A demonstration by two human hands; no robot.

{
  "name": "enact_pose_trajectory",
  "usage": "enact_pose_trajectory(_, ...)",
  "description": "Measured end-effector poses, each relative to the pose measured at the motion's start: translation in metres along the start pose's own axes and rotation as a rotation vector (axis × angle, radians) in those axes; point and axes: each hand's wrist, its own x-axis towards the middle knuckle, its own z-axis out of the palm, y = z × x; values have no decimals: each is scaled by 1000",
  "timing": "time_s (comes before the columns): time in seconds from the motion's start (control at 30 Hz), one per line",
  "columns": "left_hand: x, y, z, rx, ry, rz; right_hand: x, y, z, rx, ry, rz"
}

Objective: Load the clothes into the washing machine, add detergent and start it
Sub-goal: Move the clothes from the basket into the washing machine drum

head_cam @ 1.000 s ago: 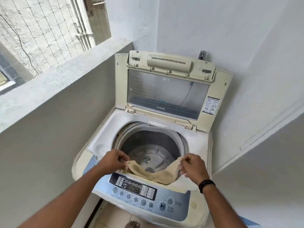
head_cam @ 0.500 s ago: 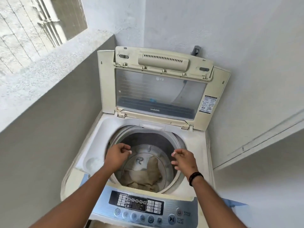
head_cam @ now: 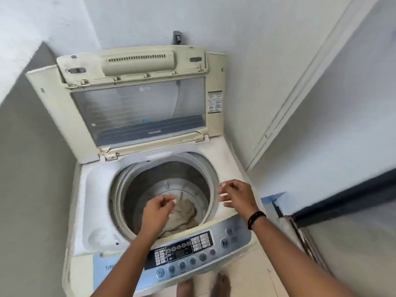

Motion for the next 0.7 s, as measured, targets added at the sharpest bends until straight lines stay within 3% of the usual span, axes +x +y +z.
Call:
enact_pose_trajectory(0.2, -28, 42, 73, -16, -152, 181, -57, 29, -84, 117, 220, -1)
enact_pose_trajectory(0.43, -98, 71, 181, 90, -447, 290, -167, 109, -215, 366, 600, 58)
enact_pose_trajectory(0.7, -281, 57, 344, 257, -886, 373, -348, 249, -330, 648, 989, 115)
